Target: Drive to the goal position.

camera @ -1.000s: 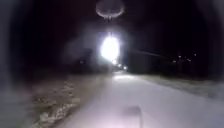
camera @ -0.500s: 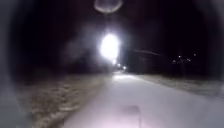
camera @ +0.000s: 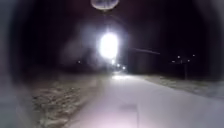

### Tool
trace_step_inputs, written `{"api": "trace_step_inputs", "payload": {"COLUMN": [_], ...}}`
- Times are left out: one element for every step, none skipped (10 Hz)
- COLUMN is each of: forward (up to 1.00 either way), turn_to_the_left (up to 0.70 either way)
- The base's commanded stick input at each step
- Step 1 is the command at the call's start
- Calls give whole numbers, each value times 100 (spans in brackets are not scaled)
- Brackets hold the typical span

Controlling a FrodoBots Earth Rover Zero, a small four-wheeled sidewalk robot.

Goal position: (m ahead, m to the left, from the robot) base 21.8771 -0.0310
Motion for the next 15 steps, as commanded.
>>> {"api": "trace_step_inputs", "payload": {"forward": [100, 100, 100, 100, 100, 100, 100, 100, 100, 100, 100, 100, 100, 100, 100], "turn_to_the_left": [0, 0, 0, 0, 0, 0, 0, 0, 0, 0, 0, 0, 0, 0, 0]}}
